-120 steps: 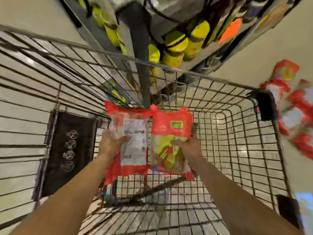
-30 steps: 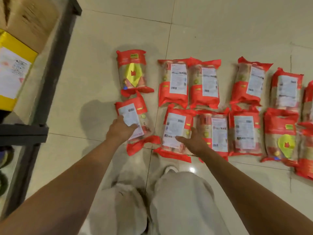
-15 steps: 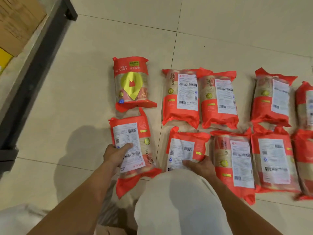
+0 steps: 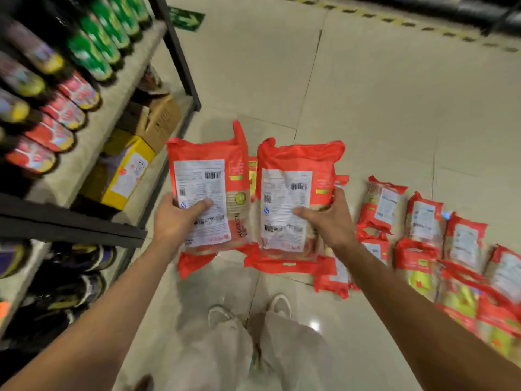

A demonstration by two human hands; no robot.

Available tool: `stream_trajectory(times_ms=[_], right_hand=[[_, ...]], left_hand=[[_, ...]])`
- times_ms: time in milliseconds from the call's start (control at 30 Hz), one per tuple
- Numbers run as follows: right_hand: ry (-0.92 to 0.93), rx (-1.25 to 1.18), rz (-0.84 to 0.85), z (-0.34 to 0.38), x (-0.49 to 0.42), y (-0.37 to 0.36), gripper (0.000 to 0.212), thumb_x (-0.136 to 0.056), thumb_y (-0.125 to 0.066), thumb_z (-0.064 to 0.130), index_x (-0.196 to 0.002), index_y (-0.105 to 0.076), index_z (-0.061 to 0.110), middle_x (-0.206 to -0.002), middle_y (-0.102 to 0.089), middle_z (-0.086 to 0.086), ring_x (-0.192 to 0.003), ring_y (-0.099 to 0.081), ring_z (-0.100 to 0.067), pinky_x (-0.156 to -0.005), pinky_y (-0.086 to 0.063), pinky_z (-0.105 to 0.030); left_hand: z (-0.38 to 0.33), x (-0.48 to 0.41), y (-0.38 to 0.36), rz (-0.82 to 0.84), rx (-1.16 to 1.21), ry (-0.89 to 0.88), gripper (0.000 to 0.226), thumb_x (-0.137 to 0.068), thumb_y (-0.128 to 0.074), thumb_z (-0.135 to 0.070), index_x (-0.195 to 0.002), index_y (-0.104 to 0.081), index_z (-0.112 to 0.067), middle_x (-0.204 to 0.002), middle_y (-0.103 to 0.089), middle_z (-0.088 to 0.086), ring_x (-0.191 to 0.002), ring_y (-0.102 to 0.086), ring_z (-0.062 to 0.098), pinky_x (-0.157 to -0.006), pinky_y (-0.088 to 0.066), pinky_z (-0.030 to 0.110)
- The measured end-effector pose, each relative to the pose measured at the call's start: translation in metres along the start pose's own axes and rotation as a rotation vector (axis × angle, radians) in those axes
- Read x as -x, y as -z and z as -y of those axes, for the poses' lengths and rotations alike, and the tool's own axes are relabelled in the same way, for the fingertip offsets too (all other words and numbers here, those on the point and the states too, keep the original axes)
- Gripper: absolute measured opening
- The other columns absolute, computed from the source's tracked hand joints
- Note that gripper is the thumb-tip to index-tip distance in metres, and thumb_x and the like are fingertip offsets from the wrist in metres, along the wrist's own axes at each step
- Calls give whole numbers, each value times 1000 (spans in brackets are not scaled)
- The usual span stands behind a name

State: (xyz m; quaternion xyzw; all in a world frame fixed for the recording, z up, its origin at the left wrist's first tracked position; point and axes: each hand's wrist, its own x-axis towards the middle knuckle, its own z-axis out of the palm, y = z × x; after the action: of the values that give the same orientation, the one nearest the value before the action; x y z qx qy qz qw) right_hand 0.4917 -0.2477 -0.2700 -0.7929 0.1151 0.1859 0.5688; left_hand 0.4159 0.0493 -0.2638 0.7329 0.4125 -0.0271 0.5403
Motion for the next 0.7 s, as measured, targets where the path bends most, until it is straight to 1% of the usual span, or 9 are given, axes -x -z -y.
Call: stream_trajectory(times_ms=[100, 167, 200, 300, 367, 433, 533, 633, 700], right_hand=[[105, -23, 22, 117, 56, 21, 64, -67, -91, 12, -111, -48, 27, -102, -68, 9, -89, -69, -7, -82, -56, -31], [175, -34, 62, 176, 92, 29, 65, -67, -91, 15, -115, -49, 24, -102, -70, 7, -89, -70, -9, -81, -56, -33], [210, -46, 86, 201, 111, 31, 66, -67, -91, 14, -118, -49, 23, -102, -70, 7, -89, -71, -10, -81, -57, -33], [318, -67, 204, 254, 167, 28, 67, -68, -90, 11, -121, -50, 21, -105, -72, 5, -85, -72, -5, -79, -57, -32], [383, -73, 311, 276, 206, 18, 67, -67, -90, 11, -121, -52, 19, -105, -72, 4, -82, -72, -3, -77, -57, -33], [444, -70, 434, 290, 248, 4, 67, -63, -92, 14, -118, -54, 21, -102, -72, 4, -80, -72, -4, -75, -57, -33], [509, -47, 618, 297, 314, -20, 63, -56, -91, 15, -107, -56, 25, -93, -74, 4, -74, -72, -4, -64, -56, -25], [548, -69, 818, 291, 388, -44, 57, -65, -88, -1, -105, -57, 24, -93, -76, 2, -75, -73, -7, -65, -57, -24], [577, -58, 928, 280, 440, -56, 54, -69, -86, -4, -105, -57, 24, -93, -75, 4, -74, -73, -2, -64, -56, -18]], left_hand=[[-81, 75, 74, -58, 56, -91, 44, -71, -89, -37, -107, -66, -30, -103, -75, -11, -95, -74, 14, -90, -59, 44], [-123, 127, 120, -110, 69, -126, 51, -69, -88, -41, -112, -65, -24, -103, -76, -10, -92, -75, 12, -87, -60, 42], [-139, 153, 140, -149, 77, -149, 53, -67, -87, -42, -112, -66, -24, -103, -77, -9, -90, -75, 12, -85, -60, 41], [-160, 235, 199, -292, 113, -173, 41, -75, -87, -29, -106, -61, -20, -100, -73, -6, -87, -71, 13, -73, -55, 31], [-152, 291, 232, -391, 122, -175, 44, -75, -89, -29, -105, -60, -15, -100, -73, -2, -87, -72, 17, -70, -53, 31], [-134, 347, 263, -494, 172, -171, 45, -72, -91, -29, -104, -62, -16, -99, -75, -1, -82, -74, 15, -68, -54, 29], [-97, 441, 301, -643, 217, -119, 44, -73, -90, -31, -106, -64, -19, -97, -77, -1, -76, -73, 11, -63, -52, 24], [-47, 542, 329, -824, 274, -56, 52, -65, -92, -41, -106, -65, -23, -101, -78, -3, -85, -75, 16, -71, -57, 35], [-8, 605, 342, -947, 329, 2, 68, -52, -92, -51, -107, -66, -21, -102, -79, 0, -90, -76, 22, -80, -61, 48]])
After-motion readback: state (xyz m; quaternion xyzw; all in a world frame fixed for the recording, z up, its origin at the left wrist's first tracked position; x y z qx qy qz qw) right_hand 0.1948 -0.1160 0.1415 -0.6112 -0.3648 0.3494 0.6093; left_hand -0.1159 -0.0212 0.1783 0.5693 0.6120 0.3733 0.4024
